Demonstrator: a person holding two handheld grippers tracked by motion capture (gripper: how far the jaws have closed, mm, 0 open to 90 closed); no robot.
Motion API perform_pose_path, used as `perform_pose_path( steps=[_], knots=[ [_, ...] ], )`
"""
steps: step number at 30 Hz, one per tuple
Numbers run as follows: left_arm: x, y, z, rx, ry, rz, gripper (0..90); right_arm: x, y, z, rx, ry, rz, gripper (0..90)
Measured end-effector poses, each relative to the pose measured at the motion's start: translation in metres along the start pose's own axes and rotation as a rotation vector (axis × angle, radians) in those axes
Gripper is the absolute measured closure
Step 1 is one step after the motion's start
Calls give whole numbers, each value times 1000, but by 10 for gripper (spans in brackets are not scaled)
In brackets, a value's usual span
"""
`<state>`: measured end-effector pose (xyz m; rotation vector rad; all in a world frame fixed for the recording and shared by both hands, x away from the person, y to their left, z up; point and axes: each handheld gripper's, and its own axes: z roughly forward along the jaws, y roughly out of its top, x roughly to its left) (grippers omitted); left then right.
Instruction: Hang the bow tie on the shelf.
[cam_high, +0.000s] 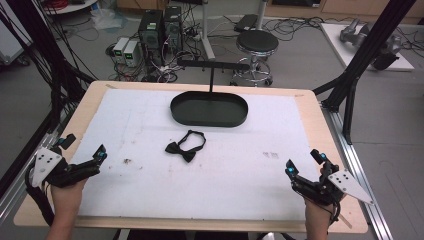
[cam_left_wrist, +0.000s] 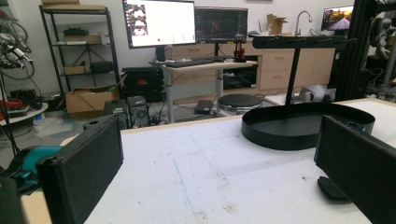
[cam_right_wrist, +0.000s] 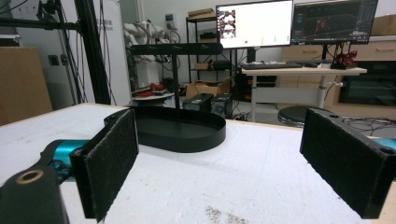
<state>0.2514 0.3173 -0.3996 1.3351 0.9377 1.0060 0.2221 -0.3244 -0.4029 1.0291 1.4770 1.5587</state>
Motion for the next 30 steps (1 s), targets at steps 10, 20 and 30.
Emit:
perform_pose_path(
  steps=[10, 20, 30],
  knots=[
    [-2, 1, 2, 0, -19, -8, 17, -1, 0, -1, 7, -5, 8, 107],
    [-23, 4, 15, 91, -153, 25, 17, -1, 0, 0, 5, 2, 12, 107],
    [-61, 10, 36, 169, -301, 104, 17, -1, 1, -1, -10, 11, 33, 107]
  ],
)
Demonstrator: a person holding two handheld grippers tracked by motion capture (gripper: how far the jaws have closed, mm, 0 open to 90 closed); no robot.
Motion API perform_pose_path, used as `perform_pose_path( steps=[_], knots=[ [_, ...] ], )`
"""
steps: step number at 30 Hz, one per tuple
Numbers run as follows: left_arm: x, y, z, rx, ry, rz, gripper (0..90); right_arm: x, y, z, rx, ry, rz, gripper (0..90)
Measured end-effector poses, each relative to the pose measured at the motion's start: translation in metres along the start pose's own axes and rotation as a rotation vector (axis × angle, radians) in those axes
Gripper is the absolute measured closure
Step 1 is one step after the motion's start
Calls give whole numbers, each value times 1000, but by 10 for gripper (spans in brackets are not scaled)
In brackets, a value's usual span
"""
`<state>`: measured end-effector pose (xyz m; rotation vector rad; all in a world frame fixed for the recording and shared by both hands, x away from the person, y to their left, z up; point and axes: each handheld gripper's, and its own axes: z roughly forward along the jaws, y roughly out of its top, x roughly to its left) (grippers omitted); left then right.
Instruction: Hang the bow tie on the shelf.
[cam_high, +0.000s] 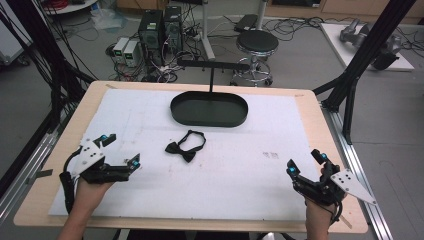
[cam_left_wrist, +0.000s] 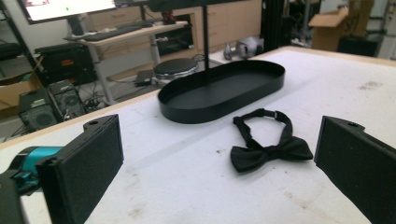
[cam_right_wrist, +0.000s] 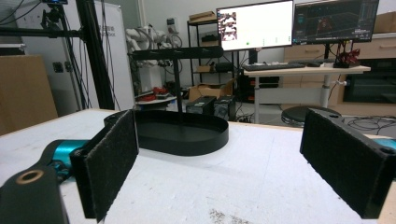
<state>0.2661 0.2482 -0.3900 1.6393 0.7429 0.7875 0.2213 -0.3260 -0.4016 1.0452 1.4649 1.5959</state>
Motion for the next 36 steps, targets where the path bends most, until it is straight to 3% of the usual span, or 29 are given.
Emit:
perform_pose_path(
  steps=[6, 10, 13, 18, 25, 27, 29, 32, 35, 36],
  knots=[
    [-17, 5, 27, 53, -54, 44, 17, 1, -1, 2, 6, 6, -1, 107],
    [-30, 11, 49, 102, -135, 74, 17, 1, -2, 3, 10, 9, -4, 107],
    [-39, 12, 68, 165, -199, 109, 17, 1, -2, 3, 8, 10, 1, 107],
    [-50, 11, 94, 228, -287, 126, 20, 0, -2, 2, 5, 11, 9, 107],
    [-59, 8, 120, 334, -358, 190, 23, -2, -3, 3, -2, 15, 18, 107],
    [-64, 8, 131, 377, -427, 208, 81, -2, -3, 4, -1, 15, 20, 107],
    [-66, 8, 135, 392, -441, 214, 86, -2, -3, 4, -4, 14, 18, 107],
    [-72, 5, 148, 454, -449, 231, 86, -2, -3, 5, -5, 17, 24, 107],
    [-74, 4, 159, 489, -423, 232, 125, -2, -4, 5, -3, 18, 28, 107],
    [-74, 4, 165, 498, -397, 220, 165, -2, -4, 5, -5, 18, 27, 107]
  ],
)
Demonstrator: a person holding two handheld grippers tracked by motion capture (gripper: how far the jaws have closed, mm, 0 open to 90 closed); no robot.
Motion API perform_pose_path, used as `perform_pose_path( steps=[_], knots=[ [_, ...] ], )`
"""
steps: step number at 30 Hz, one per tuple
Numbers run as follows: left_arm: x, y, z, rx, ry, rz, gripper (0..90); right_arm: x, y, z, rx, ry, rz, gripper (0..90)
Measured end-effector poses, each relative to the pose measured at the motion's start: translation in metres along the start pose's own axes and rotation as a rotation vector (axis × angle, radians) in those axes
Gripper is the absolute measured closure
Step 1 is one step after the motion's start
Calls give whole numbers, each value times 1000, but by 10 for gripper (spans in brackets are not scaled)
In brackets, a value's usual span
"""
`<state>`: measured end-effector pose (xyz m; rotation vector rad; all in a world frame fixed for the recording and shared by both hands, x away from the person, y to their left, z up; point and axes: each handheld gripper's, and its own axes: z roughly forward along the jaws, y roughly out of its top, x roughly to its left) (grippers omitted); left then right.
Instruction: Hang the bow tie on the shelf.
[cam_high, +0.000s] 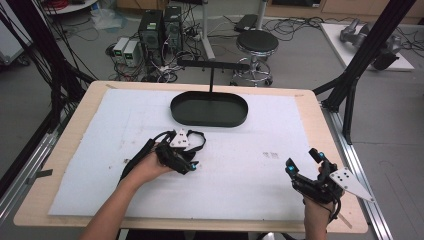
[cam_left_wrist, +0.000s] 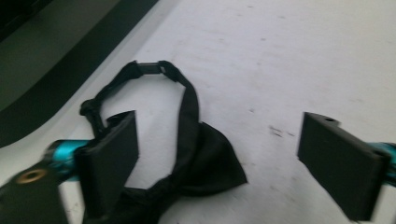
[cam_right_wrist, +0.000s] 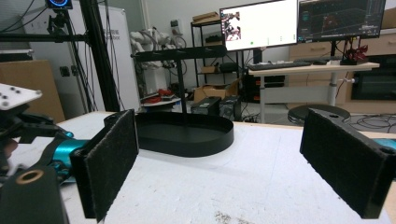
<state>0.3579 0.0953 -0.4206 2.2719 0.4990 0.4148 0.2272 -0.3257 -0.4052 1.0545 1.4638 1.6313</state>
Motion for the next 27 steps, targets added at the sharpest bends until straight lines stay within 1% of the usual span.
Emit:
perform_pose_path(
  steps=[1, 2, 3, 5, 6, 8, 9, 10, 11, 12, 13, 15, 17, 18, 20, 21, 25, 27],
  knots=[
    [0, 0, 0, 0, 0, 0, 196, 0, 0, 0, -1, 1, 1, 107],
    [2, 1, 2, 6, -5, -10, 196, 0, 0, 0, -1, 1, 1, 107],
    [3, 2, 4, 13, -11, -22, 242, -1, 0, 0, 2, 0, 4, 107],
    [3, 3, 10, 41, -9, -26, 252, -1, 0, 0, 2, 0, 4, 107],
    [3, 4, 13, 50, -9, -28, 280, -1, 0, 0, 0, 0, 4, 107],
    [2, 4, 17, 65, 8, -43, 298, -1, 0, 0, -2, -1, 5, 107],
    [2, 4, 19, 73, 24, -47, 346, -1, 0, 0, 0, 0, 9, 107],
    [3, 4, 20, 80, 30, -56, 371, -1, 0, 0, -1, 0, 14, 107],
    [4, 3, 22, 84, 35, -65, 378, -1, 0, -1, -4, 2, 17, 107],
    [5, 3, 23, 96, 39, -72, 413, -2, -1, -1, -11, 3, 16, 107],
    [5, 3, 23, 96, 39, -72, 422, -3, -1, -2, -12, 3, 17, 107],
    [6, 2, 24, 100, 32, -77, 438, -3, -1, -2, -13, 1, 23, 107],
    [7, 2, 24, 102, 16, -85, 512, -3, -2, -3, -16, 3, 29, 107],
    [7, 2, 24, 102, 6, -86, 512, -3, -2, -3, -16, 3, 29, 107],
    [6, 3, 24, 105, -13, -93, 589, -3, -2, -3, -21, 8, 33, 107],
    [6, 3, 24, 108, -23, -97, 656, -3, -2, -3, -27, 17, 35, 107],
    [5, 3, 24, 109, -30, -108, 694, -1, -2, -3, -31, 27, 33, 107],
    [5, 3, 22, 110, -27, -101, 738, -1, -1, -2, -29, 29, 35, 107]
  ],
)
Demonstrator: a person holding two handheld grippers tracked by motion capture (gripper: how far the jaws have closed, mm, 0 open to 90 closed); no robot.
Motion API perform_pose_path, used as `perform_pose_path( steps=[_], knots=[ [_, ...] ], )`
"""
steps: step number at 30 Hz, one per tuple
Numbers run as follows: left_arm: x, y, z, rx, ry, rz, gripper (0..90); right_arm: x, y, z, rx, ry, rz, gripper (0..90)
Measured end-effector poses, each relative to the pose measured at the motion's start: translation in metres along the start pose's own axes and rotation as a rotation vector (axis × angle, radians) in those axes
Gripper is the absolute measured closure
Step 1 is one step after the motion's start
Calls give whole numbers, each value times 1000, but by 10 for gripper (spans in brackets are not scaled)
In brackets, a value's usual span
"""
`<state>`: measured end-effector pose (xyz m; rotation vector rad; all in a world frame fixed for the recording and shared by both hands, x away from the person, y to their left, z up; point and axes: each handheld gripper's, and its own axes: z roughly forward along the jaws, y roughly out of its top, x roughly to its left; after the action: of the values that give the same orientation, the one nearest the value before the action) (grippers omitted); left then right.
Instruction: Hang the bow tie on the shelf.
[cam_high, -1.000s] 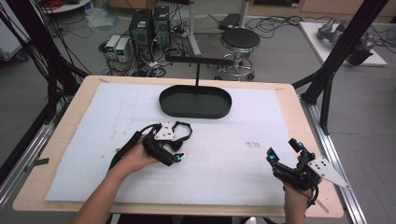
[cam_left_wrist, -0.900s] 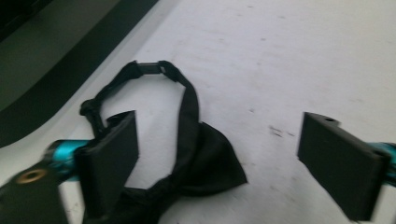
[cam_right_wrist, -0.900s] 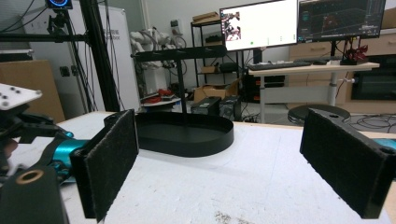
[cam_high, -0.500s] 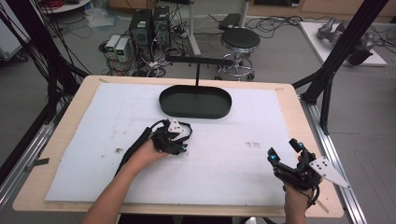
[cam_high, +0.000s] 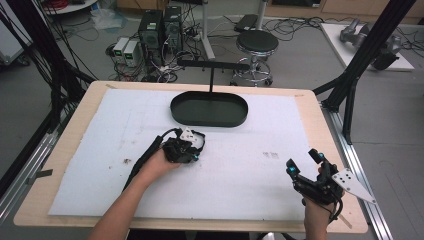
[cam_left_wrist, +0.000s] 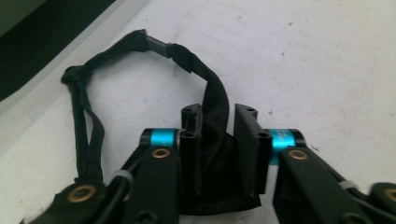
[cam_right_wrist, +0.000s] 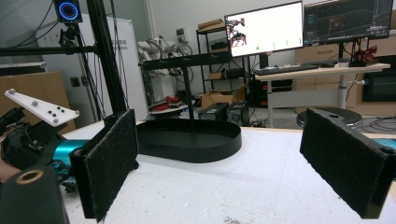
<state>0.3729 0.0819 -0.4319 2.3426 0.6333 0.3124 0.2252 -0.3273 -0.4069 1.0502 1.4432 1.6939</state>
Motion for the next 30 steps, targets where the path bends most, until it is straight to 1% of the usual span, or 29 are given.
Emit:
perform_pose_path(
  steps=[1, 2, 4, 7, 8, 12, 14, 17, 18, 19, 23, 25, 27, 30],
  knots=[
    [0, 0, -1, 1, -2, -1, 773, 0, 0, 0, 0, 0, 2, 107],
    [0, 0, -1, 0, 4, -2, 773, 0, 0, 0, 0, 0, 2, 107],
    [-1, 0, -3, -6, 11, 4, 800, -1, -1, 0, 1, 0, -3, 107],
    [-1, 1, -7, -39, 29, 15, 805, 0, -1, 1, 0, 3, 0, 107],
    [-1, 1, -10, -64, 40, 16, 808, 0, -1, 1, 3, 4, 2, 107],
    [0, 3, -24, -139, 91, 28, 824, 0, -1, 1, 3, 6, -2, 107],
    [0, 4, -31, -197, 117, 19, 841, 0, -2, 1, 2, 7, -2, 107],
    [3, 5, -45, -266, 151, 18, 848, 1, -2, 2, 5, 11, 2, 107],
    [3, 5, -49, -301, 157, 10, 851, 1, -3, 3, 8, 17, -5, 107],
    [4, 5, -54, -327, 174, 12, 851, 1, -3, 3, 8, 17, -5, 107],
    [8, 6, -72, -438, 238, -2, 852, 3, -4, 5, 17, 26, -7, 107],
    [12, 7, -79, -494, 253, -19, 852, 4, -5, 6, 20, 29, -9, 107],
    [16, 8, -87, -543, 271, -32, 852, 4, -5, 7, 22, 29, -9, 107],
    [22, 12, -97, -594, 303, -40, 852, 4, -6, 8, 27, 31, -4, 107]
  ],
)
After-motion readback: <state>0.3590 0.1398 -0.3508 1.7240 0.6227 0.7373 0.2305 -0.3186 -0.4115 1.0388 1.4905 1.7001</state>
